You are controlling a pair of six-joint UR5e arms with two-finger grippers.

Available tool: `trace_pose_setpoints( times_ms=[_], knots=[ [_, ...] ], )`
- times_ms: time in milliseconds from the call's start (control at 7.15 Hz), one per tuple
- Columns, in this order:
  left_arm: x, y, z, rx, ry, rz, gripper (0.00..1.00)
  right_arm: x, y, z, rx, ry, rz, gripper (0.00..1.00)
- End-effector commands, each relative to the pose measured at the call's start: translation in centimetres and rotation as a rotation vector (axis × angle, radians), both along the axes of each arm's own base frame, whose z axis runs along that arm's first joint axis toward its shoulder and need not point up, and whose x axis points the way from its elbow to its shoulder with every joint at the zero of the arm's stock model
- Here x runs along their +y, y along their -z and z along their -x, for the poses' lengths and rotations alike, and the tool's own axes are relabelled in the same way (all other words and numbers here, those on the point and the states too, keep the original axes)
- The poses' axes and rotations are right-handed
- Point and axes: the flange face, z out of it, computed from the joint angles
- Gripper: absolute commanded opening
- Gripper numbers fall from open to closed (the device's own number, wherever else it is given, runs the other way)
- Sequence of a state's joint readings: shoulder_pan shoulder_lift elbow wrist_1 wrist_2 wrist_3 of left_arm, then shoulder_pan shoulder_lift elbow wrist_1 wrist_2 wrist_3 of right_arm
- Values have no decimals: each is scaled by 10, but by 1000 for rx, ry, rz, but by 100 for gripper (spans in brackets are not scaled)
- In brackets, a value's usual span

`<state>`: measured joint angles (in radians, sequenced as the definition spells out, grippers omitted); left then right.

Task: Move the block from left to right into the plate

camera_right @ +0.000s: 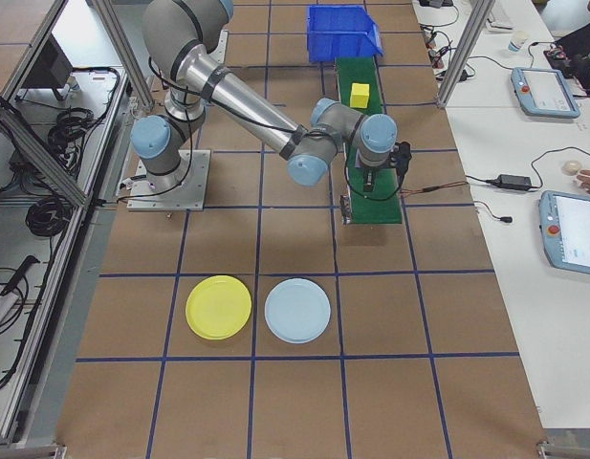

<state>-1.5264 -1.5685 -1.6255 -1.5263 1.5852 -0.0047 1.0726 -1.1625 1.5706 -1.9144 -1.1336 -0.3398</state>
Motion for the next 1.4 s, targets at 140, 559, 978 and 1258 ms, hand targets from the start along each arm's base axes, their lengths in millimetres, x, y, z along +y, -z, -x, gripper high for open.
trace_pose_setpoints(
  times_ms=[140,559,978,1258],
  knots=[
    [-6,-1,-3,-7,-1,-2,100,-4,16,-8,-56,5,-9,100],
    [-5,-14,4,-7,11,37,100,-4,26,-9,-66,10,-25,100],
    [-2,-16,4,-7,11,40,100,-4,29,-8,-66,11,-28,100],
    [-3,-14,4,-7,11,35,100,-7,32,-5,-46,10,-13,100]
  ],
)
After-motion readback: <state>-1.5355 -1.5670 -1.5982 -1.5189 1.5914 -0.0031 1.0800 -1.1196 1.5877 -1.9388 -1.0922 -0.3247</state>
